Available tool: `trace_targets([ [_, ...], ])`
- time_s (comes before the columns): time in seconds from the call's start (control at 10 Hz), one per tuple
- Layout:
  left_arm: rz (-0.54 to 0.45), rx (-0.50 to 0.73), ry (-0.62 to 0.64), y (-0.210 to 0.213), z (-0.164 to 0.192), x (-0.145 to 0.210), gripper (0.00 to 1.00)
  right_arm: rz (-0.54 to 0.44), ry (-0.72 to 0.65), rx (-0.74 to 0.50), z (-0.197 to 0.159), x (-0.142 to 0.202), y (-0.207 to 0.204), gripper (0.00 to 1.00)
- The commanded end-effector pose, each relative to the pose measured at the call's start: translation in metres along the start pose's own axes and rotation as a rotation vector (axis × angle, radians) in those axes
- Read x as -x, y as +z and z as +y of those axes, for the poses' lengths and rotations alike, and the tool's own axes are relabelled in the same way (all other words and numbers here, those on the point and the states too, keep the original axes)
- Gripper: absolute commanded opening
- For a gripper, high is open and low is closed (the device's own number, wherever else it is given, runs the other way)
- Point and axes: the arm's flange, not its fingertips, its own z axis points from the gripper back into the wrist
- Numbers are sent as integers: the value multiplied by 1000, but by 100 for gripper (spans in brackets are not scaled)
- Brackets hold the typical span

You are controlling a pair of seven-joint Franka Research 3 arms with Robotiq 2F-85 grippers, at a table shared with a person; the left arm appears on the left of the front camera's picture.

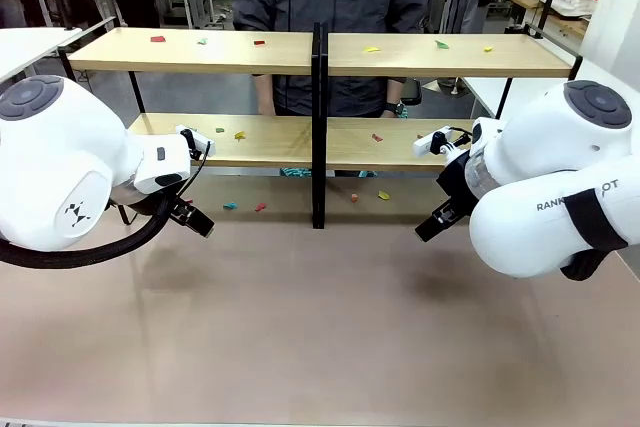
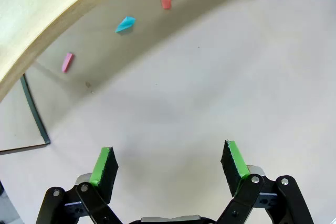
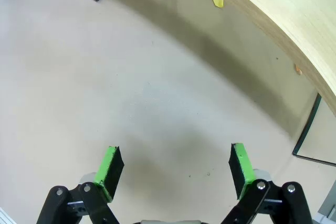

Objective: Clean the shelves.
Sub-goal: Pick up the Duster when the human hands it over.

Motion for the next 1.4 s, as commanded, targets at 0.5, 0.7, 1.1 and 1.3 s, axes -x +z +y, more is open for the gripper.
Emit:
trace_targets([
  [0.5, 0, 0, -1, 0, 0, 0, 100, 0, 0, 0, 0, 0, 0, 100],
  [0.7, -16, 83, -54, 30, 5, 9, 100, -16, 49, -113, 9, 3, 28, 100],
  [1.1, -198, 311, -113, 197, 30, 70, 100, -110, -7, -167, -46, 49, 178, 100],
  [1.3, -418, 348, -107, 267, 41, 111, 100, -227, -31, -106, -71, 74, 245, 100],
])
